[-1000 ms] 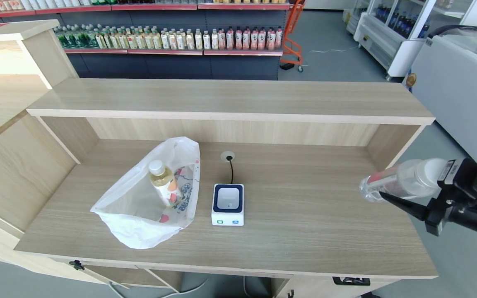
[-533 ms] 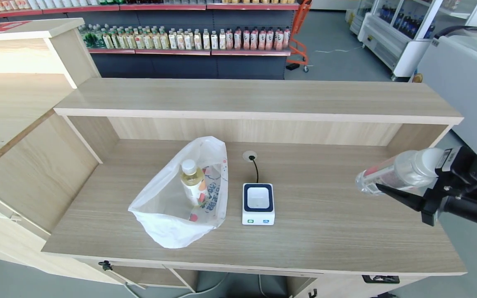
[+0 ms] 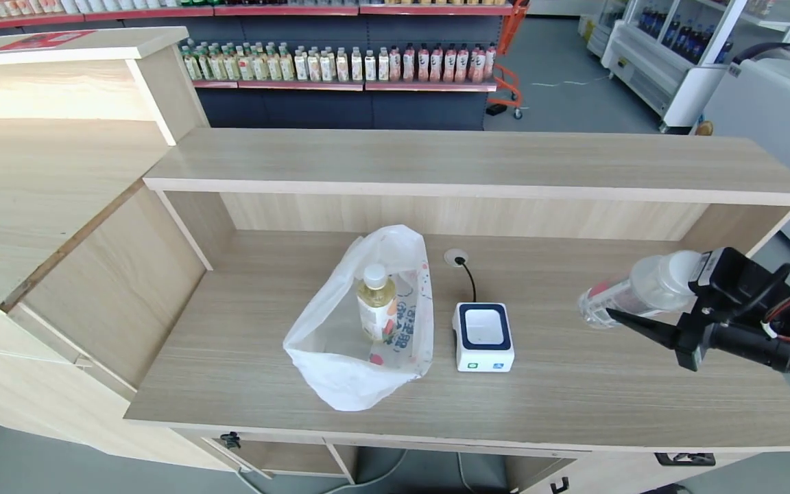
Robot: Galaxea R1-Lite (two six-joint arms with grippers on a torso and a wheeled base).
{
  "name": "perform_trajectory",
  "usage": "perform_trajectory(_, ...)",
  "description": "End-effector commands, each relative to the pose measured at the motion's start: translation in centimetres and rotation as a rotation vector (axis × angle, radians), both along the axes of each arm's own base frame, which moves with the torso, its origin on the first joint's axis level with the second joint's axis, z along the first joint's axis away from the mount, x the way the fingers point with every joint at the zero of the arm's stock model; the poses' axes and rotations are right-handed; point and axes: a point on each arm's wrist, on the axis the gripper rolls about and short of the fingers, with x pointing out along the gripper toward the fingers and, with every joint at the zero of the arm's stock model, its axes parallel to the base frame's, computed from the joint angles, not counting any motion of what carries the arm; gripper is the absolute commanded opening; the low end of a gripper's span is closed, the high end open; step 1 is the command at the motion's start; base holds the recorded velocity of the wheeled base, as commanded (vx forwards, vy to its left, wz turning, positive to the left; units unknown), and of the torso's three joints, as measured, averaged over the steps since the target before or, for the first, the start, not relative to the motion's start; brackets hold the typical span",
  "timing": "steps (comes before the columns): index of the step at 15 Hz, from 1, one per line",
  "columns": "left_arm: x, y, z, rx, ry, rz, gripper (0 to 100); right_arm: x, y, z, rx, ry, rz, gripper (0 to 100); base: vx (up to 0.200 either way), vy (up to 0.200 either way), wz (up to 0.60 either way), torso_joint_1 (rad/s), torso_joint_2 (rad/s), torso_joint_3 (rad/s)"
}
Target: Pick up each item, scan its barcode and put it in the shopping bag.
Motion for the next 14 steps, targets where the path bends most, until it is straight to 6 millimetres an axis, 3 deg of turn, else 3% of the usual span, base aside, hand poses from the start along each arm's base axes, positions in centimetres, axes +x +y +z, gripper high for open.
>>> perform_trajectory(1, 0.0, 0.0, 0.0, 0.000, 0.000, 0.001, 100, 0.6, 0.0, -0.8, -0.006, 0.026, 0.016, 0, 0.000, 0.200, 0.00, 0.002, 0.01, 0.002)
perform_trajectory(11, 0.0, 0.0, 0.0, -0.003, 0.000, 0.001, 100, 2.6, 0.0, -3.1, -0.083, 0.015, 0.108, 0, 0.000, 0.000, 0.00, 0.000, 0.00, 0.000)
perform_trajectory(14, 0.0, 0.0, 0.0, -0.003, 0.000, 0.001, 100, 4.4, 0.0, -4.1, -0.080, -0.051, 0.136, 0, 0.000, 0.000, 0.00, 0.000, 0.00, 0.000)
